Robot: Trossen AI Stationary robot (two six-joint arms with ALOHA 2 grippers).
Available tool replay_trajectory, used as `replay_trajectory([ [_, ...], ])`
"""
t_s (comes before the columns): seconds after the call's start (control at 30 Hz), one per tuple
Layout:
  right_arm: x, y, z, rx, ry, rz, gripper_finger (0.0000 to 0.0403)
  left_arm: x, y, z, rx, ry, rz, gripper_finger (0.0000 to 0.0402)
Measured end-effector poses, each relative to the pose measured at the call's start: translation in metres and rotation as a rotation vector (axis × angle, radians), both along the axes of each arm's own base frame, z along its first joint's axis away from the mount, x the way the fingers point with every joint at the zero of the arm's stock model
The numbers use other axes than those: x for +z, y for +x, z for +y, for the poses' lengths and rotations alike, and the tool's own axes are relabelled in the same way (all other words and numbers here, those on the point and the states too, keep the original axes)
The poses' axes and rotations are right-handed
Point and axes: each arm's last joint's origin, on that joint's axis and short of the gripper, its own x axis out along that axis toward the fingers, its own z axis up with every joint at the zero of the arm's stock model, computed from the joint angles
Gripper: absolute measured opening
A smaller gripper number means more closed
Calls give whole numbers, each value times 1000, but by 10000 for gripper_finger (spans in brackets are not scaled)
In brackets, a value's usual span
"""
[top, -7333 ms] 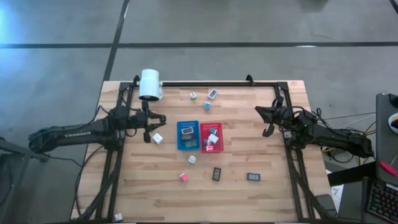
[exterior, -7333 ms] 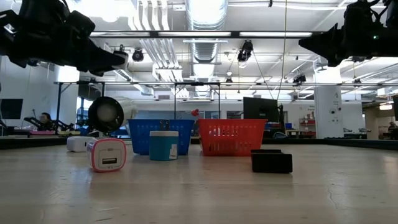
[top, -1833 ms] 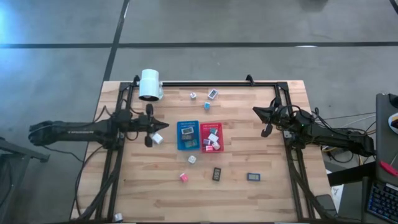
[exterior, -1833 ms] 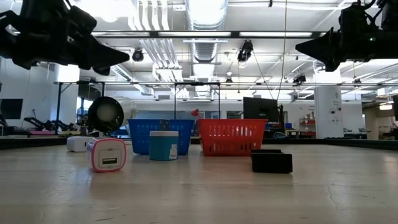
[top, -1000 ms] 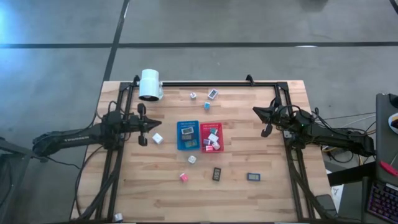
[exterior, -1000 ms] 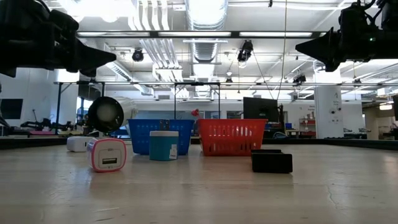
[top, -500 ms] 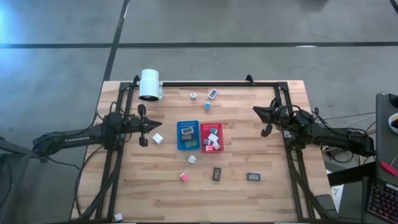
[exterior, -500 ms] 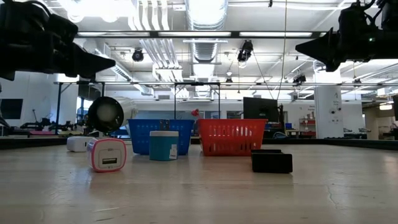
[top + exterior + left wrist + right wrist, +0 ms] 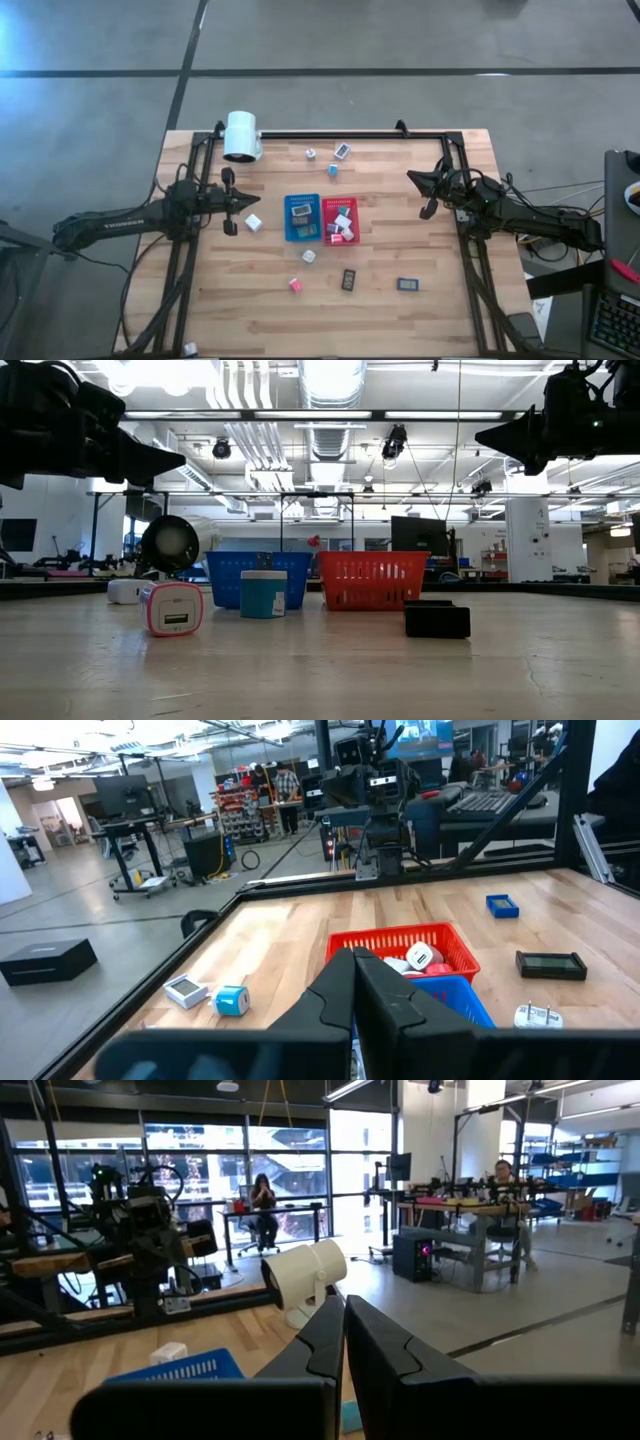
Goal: Pick & Place Office items
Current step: Put the dark blue digital clock into the blue bin
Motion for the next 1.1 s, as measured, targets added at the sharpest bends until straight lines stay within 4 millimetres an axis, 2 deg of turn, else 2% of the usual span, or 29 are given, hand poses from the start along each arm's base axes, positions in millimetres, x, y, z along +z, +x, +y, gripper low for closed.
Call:
replay_trajectory([
  [0.2,0,0,0,-4,-15,7,13,1,0,0,-2,5,-8,6],
  [0.37,1,0,0,-4,-19,-3,13,0,0,-2,-87,17,-1,6],
  [0.67,2,0,0,-4,-21,-13,13,0,0,-2,-83,14,-4,11],
  [0.87,2,0,0,-4,-28,-10,13,15,0,-3,-89,-74,-152,8],
  [1.1,2,0,0,-3,-25,-13,13,14,0,-2,-75,-45,-146,13],
])
